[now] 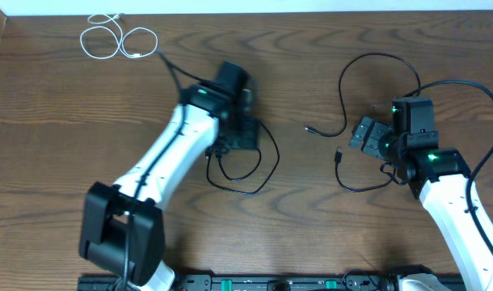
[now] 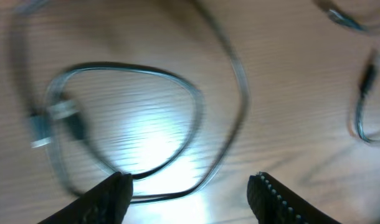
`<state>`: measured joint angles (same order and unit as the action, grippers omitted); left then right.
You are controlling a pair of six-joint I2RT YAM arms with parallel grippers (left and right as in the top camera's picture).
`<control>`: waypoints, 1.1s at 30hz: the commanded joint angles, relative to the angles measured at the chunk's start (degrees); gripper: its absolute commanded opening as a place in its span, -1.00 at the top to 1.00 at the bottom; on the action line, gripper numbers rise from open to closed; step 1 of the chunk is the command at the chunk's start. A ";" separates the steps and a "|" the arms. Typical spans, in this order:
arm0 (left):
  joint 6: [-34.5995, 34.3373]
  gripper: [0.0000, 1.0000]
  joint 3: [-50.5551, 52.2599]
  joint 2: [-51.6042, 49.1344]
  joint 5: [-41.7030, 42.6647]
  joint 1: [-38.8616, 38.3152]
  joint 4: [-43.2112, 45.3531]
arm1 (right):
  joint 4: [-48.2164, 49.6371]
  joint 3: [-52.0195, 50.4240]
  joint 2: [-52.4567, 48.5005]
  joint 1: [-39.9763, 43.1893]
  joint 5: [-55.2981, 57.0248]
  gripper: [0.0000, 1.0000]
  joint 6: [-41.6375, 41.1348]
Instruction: Untangle cables
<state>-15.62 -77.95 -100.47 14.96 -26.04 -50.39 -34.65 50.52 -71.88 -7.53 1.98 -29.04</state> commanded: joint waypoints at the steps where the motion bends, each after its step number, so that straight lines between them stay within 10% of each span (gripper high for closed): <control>1: 0.31 -0.29 1.20 -3.26 0.81 -5.86 1.73 | 0.11 0.37 -0.13 0.37 0.68 -0.99 0.81; 24: -7.65 -0.26 1.20 -17.09 -12.66 -15.85 11.63 | 0.11 0.37 -0.13 0.37 0.68 -0.98 0.81; 33: -7.65 0.51 1.20 -20.46 -12.66 -15.82 11.91 | 0.11 0.37 -0.13 0.37 0.68 -0.98 0.81</control>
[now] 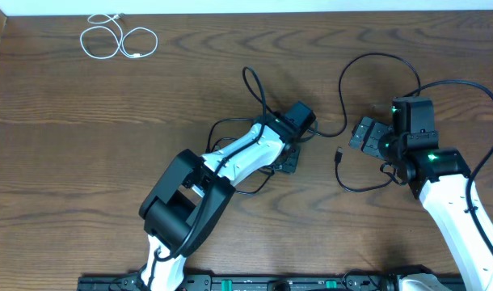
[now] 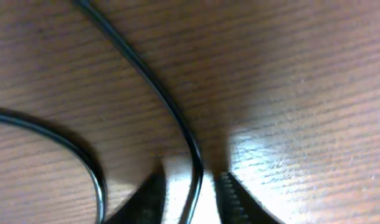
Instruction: Untangle cables
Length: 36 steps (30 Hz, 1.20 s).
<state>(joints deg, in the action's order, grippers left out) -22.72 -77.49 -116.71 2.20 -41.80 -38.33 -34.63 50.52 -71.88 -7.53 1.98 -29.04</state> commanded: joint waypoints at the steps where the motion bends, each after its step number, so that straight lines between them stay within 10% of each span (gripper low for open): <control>1: -0.55 0.78 0.74 -4.28 0.11 -0.07 -0.28 | 0.09 0.37 -0.13 0.37 0.68 -0.99 0.81; 22: -0.52 0.85 -1.18 16.15 1.75 8.24 -2.71 | 0.09 0.37 -0.13 0.37 0.68 -0.99 0.81; 36: -0.33 0.85 -1.18 35.06 1.95 27.80 -3.85 | 0.09 0.37 -0.13 0.37 0.68 -0.99 0.81</control>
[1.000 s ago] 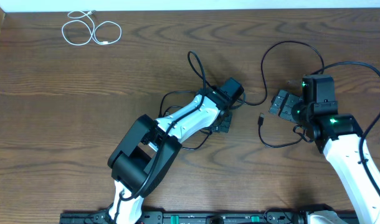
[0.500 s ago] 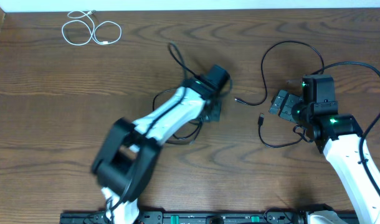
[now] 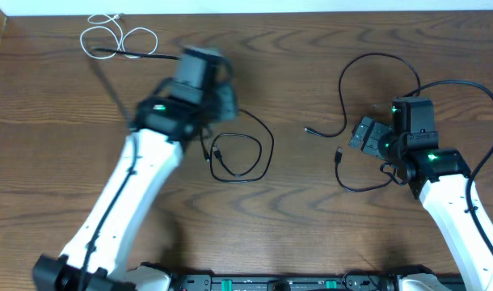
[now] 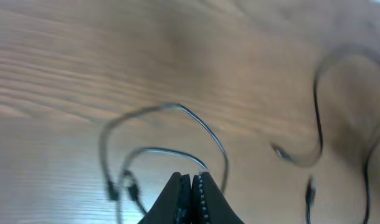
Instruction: Untangle cables
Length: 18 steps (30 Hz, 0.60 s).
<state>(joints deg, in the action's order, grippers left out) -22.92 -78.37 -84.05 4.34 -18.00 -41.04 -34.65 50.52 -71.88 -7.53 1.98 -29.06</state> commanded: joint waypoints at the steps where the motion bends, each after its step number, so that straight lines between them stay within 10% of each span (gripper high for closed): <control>1: -0.09 0.85 -0.31 2.64 0.42 4.90 -1.97 | 0.11 0.37 -0.13 0.35 0.68 -0.99 0.83; 10: 7.82 -0.18 2.32 -1.86 8.28 2.08 -9.42 | 0.11 0.37 -0.13 0.35 0.68 -0.99 0.83; 18: 8.24 -0.39 2.32 -13.18 6.25 -1.60 -9.22 | 0.11 0.37 -0.13 0.37 0.68 -0.99 0.83</control>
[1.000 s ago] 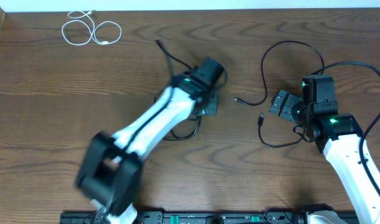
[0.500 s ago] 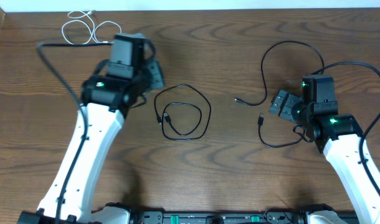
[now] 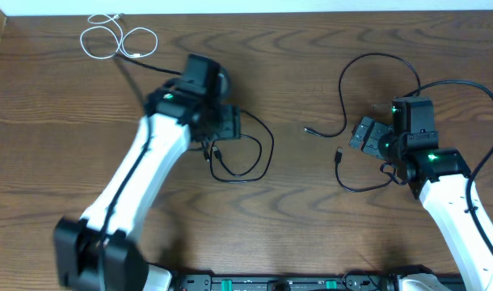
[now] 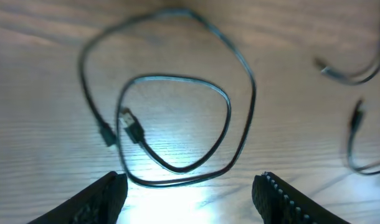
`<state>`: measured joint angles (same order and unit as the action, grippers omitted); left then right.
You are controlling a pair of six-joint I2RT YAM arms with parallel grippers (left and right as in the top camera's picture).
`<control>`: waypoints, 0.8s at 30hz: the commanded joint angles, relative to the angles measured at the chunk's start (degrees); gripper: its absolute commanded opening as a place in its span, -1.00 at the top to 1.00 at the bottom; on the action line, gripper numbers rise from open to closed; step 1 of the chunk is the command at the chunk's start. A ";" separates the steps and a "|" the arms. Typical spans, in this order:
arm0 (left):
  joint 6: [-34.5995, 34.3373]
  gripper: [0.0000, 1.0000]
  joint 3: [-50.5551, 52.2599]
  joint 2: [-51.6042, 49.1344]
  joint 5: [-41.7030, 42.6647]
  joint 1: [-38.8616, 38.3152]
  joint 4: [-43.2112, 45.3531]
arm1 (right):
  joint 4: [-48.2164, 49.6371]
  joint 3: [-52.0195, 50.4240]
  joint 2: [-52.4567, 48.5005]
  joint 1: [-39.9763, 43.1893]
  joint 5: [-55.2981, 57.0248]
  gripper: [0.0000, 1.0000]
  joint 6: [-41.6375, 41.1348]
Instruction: Untangle cables
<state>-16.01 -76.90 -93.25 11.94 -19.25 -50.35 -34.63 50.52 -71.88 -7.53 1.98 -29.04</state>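
Note:
A black cable (image 3: 254, 171) lies coiled in two loops left of centre, both plug ends inside the coil; the left wrist view shows it (image 4: 177, 77) just ahead of the fingers. My left gripper (image 3: 228, 126) (image 4: 190, 199) hovers open at the coil's upper left edge, holding nothing. A second black cable (image 3: 368, 56) curls across the right side, one end (image 3: 309, 128) pointing left and its plug (image 3: 339, 154) lower down. My right gripper (image 3: 362, 133) sits beside that plug; its jaws are not readable from above.
A thin white cable (image 3: 117, 37) lies looped at the far left corner. The right arm's own black lead (image 3: 473, 85) arcs over the table's right edge. The second cable's ends (image 4: 339, 74) show at the right of the left wrist view.
My left gripper was shut and higher, farther back on the left; now it is open and lower, right over the coiled black cable. The coil and the right arm are unchanged.
First my left gripper was open over the coiled cable. Then it was at the table's middle, fingers nearly closed around a black strand. Later it was shut, back at the left. Now it is open above the coil, which lies slightly farther back. The right arm stayed still.

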 commanded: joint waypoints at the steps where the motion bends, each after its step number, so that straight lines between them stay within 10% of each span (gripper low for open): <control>1: 0.92 -0.38 0.83 -5.27 -3.50 -0.35 0.02 | 0.09 0.37 -0.13 0.35 0.68 -0.99 0.81; 10: -16.98 -0.38 0.83 -14.95 -14.53 -0.46 -3.39 | 0.09 0.37 -0.13 0.37 0.68 -0.99 0.83; 24: -17.53 -0.38 0.85 -23.80 -10.23 -2.78 -5.14 | 0.09 0.37 -0.13 0.35 0.68 -0.98 0.81</control>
<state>-32.82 -76.42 -115.52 0.23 -20.97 -54.72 -34.65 50.52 -71.88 -7.53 1.98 -29.04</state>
